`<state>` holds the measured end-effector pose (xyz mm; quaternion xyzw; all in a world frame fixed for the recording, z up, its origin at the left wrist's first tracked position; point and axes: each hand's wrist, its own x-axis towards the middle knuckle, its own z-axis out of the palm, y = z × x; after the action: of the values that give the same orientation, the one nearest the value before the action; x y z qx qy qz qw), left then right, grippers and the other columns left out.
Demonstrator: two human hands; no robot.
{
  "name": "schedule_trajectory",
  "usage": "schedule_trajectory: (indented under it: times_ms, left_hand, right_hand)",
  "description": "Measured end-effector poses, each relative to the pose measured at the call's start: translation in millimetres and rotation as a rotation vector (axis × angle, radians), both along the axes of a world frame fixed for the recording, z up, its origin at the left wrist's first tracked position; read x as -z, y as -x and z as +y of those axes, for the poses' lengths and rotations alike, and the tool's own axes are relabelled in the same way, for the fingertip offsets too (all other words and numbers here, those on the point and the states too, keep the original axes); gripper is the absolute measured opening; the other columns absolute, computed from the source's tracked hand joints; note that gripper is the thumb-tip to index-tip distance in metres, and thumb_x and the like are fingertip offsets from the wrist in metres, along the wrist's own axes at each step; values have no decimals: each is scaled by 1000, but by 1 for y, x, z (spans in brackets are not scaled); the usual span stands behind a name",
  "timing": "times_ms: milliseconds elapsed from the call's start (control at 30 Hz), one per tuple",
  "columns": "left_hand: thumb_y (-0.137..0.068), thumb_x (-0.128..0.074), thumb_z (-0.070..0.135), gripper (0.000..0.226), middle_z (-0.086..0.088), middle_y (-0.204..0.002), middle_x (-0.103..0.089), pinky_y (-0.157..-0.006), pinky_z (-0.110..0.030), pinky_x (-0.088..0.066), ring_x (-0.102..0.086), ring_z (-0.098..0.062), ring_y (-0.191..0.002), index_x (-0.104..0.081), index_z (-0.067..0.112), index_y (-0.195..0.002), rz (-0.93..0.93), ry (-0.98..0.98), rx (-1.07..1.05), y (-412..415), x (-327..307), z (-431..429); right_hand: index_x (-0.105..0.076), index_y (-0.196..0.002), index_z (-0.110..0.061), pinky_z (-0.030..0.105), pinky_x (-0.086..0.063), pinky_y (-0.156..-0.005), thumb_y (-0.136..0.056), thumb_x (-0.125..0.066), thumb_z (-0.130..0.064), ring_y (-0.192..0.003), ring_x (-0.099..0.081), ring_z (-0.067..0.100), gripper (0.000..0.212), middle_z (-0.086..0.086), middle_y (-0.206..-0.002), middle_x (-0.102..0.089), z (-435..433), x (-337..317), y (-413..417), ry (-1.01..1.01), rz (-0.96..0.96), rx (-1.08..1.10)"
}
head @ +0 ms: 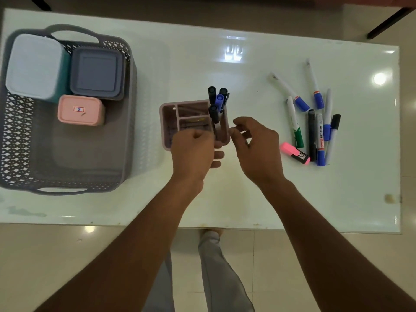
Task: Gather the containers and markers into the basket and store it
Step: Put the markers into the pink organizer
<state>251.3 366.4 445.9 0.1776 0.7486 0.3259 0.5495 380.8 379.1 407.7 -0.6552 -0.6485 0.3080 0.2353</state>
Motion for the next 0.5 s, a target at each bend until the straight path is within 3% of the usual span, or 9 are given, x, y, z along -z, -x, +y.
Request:
schedule_trajectory:
  times_ms: [167, 233, 333, 400, 500]
  left_hand:
    - [-90, -56, 7, 19, -1, -97, -72, -78, -44, -61, -71, -19, -84, -65, 19, -102, 246, -160, 130, -8, 10, -1]
    - [-89, -56, 7, 17, 1, -93, -71, -76, -45, -61, -71, -20, -82, -61, 20, -99, 291, -192, 130, -11, 13, -2]
    - [-88, -60, 9, 13, 12, -76, -65, -64, -28, -58, -66, -5, -67, -58, 22, -90, 412, -298, 105, -13, 16, -6]
    - [-88, -61, 14, 9, 15, -66, -60, -54, -12, -47, -61, -2, -62, -58, 21, -84, 499, -410, 155, -18, 17, -11]
    - [-90, -61, 20, 7, 15, -62, -58, -51, -11, -44, -59, -5, -61, -59, 22, -84, 522, -475, 268, -29, 22, -25]
  right_hand:
    - [-67, -115, -16, 8, -44, -68, -96, -56, -15, -73, -61, 1, 22, -10, -95, -68, -10, 10, -13, 72, -13, 121]
    - [-67, -113, -15, 8, -46, -68, -94, -56, -12, -69, -58, -3, 22, -11, -93, -66, -11, 15, -29, 102, -58, 210]
    - [-67, -111, -13, 21, -49, -70, -91, -55, -12, -71, -57, 2, 23, -5, -94, -69, -2, 20, -63, 103, -168, 440]
    - [-67, -107, -13, 25, -45, -70, -88, -57, -15, -80, -58, 11, 21, -1, -92, -68, 7, 25, -86, 121, -302, 525]
    - [-65, -103, -13, 30, -44, -67, -87, -62, -23, -80, -56, 19, 19, 4, -90, -66, 19, 37, -108, 243, -493, 492]
